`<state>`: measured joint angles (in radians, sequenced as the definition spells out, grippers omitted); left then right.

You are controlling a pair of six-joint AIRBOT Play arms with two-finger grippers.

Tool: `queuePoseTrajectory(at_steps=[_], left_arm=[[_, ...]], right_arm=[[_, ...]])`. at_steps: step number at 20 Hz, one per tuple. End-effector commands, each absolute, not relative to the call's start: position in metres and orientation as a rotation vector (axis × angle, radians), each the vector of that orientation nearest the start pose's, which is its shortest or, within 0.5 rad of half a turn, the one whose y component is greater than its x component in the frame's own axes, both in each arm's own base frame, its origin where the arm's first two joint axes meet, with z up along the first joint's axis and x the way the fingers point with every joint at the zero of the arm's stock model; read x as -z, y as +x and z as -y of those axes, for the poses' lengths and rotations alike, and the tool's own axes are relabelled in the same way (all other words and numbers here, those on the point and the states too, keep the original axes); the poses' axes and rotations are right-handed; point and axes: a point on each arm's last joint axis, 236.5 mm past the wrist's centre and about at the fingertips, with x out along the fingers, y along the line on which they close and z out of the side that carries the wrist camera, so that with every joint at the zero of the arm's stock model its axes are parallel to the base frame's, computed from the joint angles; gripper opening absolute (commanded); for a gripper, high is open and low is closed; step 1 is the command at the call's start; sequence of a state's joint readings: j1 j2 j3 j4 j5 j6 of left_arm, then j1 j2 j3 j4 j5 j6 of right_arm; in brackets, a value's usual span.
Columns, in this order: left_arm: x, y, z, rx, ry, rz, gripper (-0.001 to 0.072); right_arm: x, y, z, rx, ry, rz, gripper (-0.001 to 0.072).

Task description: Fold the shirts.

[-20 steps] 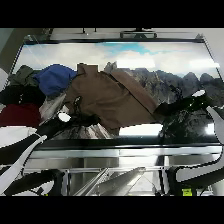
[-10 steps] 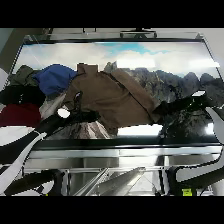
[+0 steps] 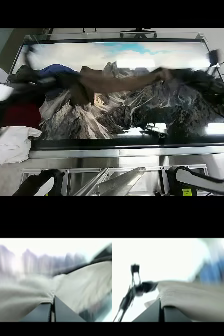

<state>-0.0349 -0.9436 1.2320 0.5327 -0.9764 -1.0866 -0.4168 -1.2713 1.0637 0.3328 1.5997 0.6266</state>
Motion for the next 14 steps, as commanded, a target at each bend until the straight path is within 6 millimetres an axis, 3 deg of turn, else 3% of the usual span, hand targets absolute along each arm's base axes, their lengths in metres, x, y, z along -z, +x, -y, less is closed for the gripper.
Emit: queuePoseTrajectory(at_steps=[1,3,5,6,8,9,11,13,14], left_arm=[[-0.450,0.271,0.153,0.774,-0.188,-0.071,0.0019],[-0.499,0.228,0.155,0.770,-0.083,0.069,0.0020],[-0.519,0.212,0.155,0.760,-0.031,0.125,0.0020],[-0.518,0.214,0.157,0.771,-0.021,0.111,0.0020],[-0.494,0.239,0.162,0.825,-0.040,-0.003,0.0020],[-0.475,0.258,0.167,0.862,-0.071,-0.083,0.0020],[-0.431,0.301,0.181,0.928,-0.137,-0.233,0.0019],[-0.376,0.351,0.194,0.968,-0.188,-0.375,0.0019],[-0.344,0.379,0.197,0.973,-0.208,-0.443,0.0019]], right_arm=[[-0.451,0.284,-0.054,-1.113,0.675,0.437,0.0018],[-0.491,0.242,-0.071,-0.933,0.457,0.574,0.0017],[-0.508,0.226,-0.068,-0.639,0.257,0.633,0.0017],[-0.511,0.222,-0.059,-0.515,0.207,0.641,0.0017],[-0.508,0.221,-0.055,-0.438,0.137,0.629,0.0017],[-0.497,0.233,-0.057,-0.441,0.103,0.582,0.0017],[-0.455,0.279,-0.061,-0.520,0.133,0.412,0.0018],[-0.389,0.346,-0.062,-0.563,0.200,0.190,0.0018],[-0.347,0.383,-0.063,-0.563,0.226,0.077,0.0018]])
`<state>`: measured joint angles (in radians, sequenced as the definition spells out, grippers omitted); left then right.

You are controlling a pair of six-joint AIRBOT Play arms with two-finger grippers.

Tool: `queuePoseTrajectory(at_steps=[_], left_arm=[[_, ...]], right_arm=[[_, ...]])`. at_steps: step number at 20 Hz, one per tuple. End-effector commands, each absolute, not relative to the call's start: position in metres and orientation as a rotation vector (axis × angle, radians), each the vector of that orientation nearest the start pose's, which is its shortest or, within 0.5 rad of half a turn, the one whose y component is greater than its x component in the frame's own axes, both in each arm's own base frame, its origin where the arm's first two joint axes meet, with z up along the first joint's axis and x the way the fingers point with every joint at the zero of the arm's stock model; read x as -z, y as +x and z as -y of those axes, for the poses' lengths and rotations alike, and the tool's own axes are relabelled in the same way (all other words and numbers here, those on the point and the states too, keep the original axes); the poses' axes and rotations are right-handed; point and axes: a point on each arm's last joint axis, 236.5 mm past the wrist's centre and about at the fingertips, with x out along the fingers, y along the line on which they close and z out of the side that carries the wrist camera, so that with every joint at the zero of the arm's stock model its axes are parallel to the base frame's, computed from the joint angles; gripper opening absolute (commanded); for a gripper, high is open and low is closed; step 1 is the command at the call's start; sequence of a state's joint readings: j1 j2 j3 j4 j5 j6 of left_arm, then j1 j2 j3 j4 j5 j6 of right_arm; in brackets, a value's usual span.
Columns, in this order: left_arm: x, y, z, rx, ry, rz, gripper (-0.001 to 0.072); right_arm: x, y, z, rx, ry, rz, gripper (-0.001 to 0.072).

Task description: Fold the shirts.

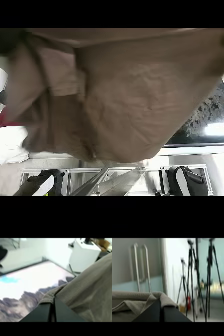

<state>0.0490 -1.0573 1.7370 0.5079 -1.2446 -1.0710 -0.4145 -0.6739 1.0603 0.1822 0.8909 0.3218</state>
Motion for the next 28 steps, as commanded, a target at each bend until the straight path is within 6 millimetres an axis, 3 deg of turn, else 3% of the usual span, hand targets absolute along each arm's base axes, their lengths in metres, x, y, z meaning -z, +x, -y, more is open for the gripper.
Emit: queuePoseTrajectory(at_steps=[1,4,5,6,7,8,9,11,14,15,16,19,20,21,23,25,28], left_arm=[[-0.311,0.407,0.198,0.953,-0.236,-0.511,0.0019],[-0.196,0.496,0.186,0.872,-0.291,-0.681,0.0018],[-0.163,0.517,0.181,0.860,-0.319,-0.733,0.0017],[-0.133,0.536,0.173,0.841,-0.365,-0.789,0.0093],[-0.112,0.551,0.162,0.807,-0.434,-0.841,0.0380],[-0.097,0.564,0.147,0.773,-0.498,-0.881,0.0647],[-0.090,0.569,0.129,0.748,-0.546,-0.914,0.0712],[-0.086,0.560,0.095,0.732,-0.589,-0.985,0.0712],[-0.080,0.520,0.057,0.702,-0.692,-1.131,0.0711],[-0.076,0.503,0.050,0.704,-0.721,-1.180,0.0695],[-0.068,0.486,0.047,0.696,-0.739,-1.232,0.0694],[-0.014,0.419,0.021,0.510,-0.619,-1.475,0.0696],[0.000,0.392,0.010,0.443,-0.565,-1.552,0.0696],[0.009,0.369,0.003,0.398,-0.531,-1.605,0.0695],[0.023,0.333,-0.003,0.347,-0.501,-1.652,0.0696],[0.039,0.325,-0.004,0.306,-0.492,-1.595,0.0695],[0.067,0.332,-0.003,0.265,-0.497,-1.509,0.0694]], right_arm=[[-0.303,0.416,-0.065,-0.555,0.269,-0.025,0.0017],[-0.149,0.509,-0.060,-0.387,0.404,-0.307,0.0018],[-0.102,0.529,-0.056,-0.314,0.429,-0.378,0.0043],[-0.060,0.544,-0.053,-0.259,0.456,-0.439,0.0241],[-0.033,0.555,-0.052,-0.239,0.488,-0.479,0.0392],[-0.018,0.562,-0.055,-0.258,0.511,-0.504,0.0412],[-0.017,0.564,-0.058,-0.290,0.526,-0.508,0.0413],[-0.035,0.560,-0.053,-0.351,0.550,-0.479,0.0413],[-0.072,0.538,-0.031,-0.426,0.624,-0.470,0.0409],[-0.076,0.527,-0.023,-0.439,0.656,-0.500,0.0387],[-0.076,0.514,-0.014,-0.451,0.677,-0.547,0.0311],[-0.056,0.468,0.002,-0.499,0.727,-0.734,0.0306],[-0.047,0.452,0.009,-0.493,0.768,-0.795,0.0333],[-0.040,0.438,0.017,-0.482,0.817,-0.837,0.0373],[-0.030,0.413,0.029,-0.470,0.925,-0.881,0.0370],[-0.018,0.389,0.039,-0.452,1.017,-0.902,0.0369],[0.003,0.364,0.050,-0.393,1.121,-0.913,0.0369]])
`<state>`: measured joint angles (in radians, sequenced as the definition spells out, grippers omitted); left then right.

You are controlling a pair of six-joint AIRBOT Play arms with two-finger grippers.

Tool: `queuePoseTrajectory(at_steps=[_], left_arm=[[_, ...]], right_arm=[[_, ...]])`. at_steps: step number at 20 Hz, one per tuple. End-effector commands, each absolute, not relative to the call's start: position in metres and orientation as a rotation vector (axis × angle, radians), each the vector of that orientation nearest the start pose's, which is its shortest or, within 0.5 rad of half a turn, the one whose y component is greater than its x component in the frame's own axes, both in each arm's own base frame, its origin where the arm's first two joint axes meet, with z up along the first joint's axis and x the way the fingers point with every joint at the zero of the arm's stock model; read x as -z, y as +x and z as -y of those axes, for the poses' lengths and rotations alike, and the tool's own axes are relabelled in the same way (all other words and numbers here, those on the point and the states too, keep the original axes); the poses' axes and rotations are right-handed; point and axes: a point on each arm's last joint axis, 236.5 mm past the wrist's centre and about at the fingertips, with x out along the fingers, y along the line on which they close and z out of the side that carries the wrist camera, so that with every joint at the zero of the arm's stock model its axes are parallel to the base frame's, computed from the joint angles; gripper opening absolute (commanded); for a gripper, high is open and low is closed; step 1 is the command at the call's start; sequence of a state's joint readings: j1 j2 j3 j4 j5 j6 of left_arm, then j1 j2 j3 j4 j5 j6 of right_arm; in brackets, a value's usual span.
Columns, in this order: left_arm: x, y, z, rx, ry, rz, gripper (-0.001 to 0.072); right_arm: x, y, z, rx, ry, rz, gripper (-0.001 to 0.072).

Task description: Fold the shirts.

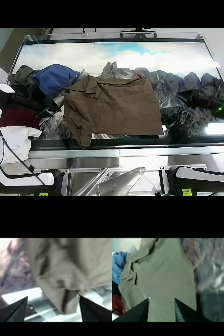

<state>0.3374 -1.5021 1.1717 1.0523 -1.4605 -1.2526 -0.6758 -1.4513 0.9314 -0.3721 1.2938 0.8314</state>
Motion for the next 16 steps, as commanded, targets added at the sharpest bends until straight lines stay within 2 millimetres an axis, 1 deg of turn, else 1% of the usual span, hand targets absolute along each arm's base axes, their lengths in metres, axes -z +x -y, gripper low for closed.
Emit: queuePoseTrajectory(at_steps=[1,2,4,11,12,16], left_arm=[[0.071,0.336,0.005,0.296,-0.522,-1.482,0.0693],[0.074,0.342,0.014,0.338,-0.553,-1.460,0.0685],[0.083,0.345,0.023,0.391,-0.590,-1.457,0.0407],[0.120,0.340,0.027,0.400,-0.612,-1.525,0.0402],[0.122,0.343,0.030,0.404,-0.618,-1.518,0.0402],[0.111,0.369,0.058,0.489,-0.631,-1.399,0.0401]], right_arm=[[0.009,0.358,0.050,-0.388,1.132,-0.916,0.0369],[0.012,0.355,0.048,-0.387,1.142,-0.921,0.0369],[0.013,0.354,0.046,-0.397,1.132,-0.921,0.0368],[0.011,0.353,0.043,-0.422,1.119,-0.915,0.0366],[0.010,0.352,0.043,-0.424,1.120,-0.916,0.0366],[0.009,0.351,0.041,-0.436,1.123,-0.919,0.0366]])
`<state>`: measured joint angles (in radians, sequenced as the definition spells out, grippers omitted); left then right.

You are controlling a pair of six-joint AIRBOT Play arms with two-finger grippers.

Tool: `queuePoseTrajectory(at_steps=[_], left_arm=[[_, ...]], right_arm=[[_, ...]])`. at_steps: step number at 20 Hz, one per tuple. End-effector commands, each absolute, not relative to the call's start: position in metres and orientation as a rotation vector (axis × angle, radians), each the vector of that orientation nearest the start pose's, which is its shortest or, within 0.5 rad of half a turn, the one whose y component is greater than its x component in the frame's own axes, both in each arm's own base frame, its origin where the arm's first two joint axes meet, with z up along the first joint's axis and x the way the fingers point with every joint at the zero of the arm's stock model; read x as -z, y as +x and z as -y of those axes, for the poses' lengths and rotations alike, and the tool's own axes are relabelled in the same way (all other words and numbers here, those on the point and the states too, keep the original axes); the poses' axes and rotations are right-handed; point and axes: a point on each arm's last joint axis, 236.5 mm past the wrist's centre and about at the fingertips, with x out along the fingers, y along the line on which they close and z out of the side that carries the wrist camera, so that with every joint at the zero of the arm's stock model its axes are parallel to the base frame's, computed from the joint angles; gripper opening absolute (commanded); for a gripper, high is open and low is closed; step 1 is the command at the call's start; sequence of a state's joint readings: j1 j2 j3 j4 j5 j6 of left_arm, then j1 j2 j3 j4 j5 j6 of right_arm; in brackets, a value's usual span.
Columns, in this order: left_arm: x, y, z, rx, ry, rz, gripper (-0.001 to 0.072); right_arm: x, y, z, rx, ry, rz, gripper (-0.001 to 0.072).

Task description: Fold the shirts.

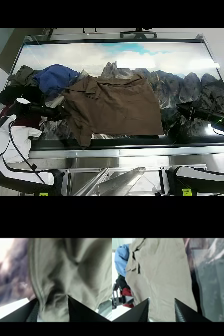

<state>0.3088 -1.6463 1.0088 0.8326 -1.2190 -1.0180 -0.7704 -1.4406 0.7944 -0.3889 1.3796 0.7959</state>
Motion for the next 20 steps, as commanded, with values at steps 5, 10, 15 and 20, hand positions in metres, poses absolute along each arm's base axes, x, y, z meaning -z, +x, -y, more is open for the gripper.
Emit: queuePoseTrajectory(at_steps=[5,10,15,20], left_arm=[[0.115,0.367,0.056,0.484,-0.600,-1.410,0.0401],[0.110,0.357,0.049,0.536,-0.608,-1.419,0.0016],[0.104,0.348,0.046,0.561,-0.641,-1.439,0.0017],[0.104,0.346,0.047,0.578,-0.632,-1.440,0.0017]], right_arm=[[0.008,0.350,0.039,-0.447,1.125,-0.922,0.0365],[0.005,0.347,0.036,-0.467,1.135,-0.929,0.0363],[0.023,0.330,0.035,-0.425,1.123,-1.044,0.0362],[0.087,0.261,0.052,-0.199,0.996,-1.429,0.0498]])
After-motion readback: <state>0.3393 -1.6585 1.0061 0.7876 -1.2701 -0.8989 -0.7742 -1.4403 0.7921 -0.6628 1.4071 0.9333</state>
